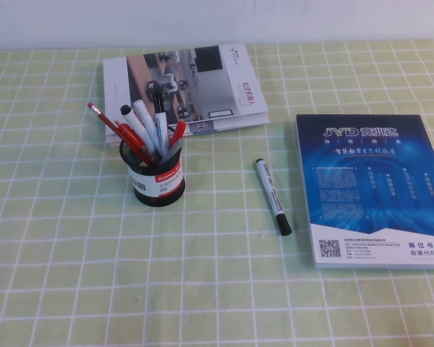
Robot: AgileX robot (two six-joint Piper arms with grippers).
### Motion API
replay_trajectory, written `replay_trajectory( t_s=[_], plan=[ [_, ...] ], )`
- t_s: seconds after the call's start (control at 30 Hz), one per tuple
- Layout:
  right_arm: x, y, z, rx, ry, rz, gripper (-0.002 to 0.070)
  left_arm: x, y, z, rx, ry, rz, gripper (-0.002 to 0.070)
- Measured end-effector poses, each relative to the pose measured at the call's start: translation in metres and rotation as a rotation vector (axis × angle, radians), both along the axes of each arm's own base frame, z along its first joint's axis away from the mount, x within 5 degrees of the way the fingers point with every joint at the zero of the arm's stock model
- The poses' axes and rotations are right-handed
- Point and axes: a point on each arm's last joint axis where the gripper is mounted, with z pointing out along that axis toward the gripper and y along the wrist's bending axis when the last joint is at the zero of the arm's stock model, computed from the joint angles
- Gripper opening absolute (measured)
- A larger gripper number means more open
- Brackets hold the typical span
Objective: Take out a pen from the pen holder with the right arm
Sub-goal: 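Take a marker out of the pen holder and lay it on the table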
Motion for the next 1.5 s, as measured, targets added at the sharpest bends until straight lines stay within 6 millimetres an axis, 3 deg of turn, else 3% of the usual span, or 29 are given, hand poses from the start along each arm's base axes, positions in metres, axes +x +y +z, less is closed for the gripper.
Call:
replay_trajectory(
  t_s=[0.3, 0.67, 0.93, 1.5],
  plan=[
    [0.0, 0.0, 0.0, 0.013, 0.002, 0.001, -0.0013, 0.0, 0.0, 0.0, 0.0, 0.0, 0.0, -0.0005],
    [0.004, 0.002, 0.021, 0.435, -0.136, -0.062, -0.0013, 0.0, 0.0, 0.0, 0.0, 0.0, 0.0, -0.0005],
    [0.004, 0.002, 0.024, 0.576, -0.14, -0.081, -0.0013, 0.0, 0.0, 0.0, 0.0, 0.0, 0.0, -0.0005],
    [0.002, 0.007, 0.025, 0.683, -0.077, -0.05, -0.0013, 0.0, 0.0, 0.0, 0.0, 0.0, 0.0, -0.0005]
  ],
)
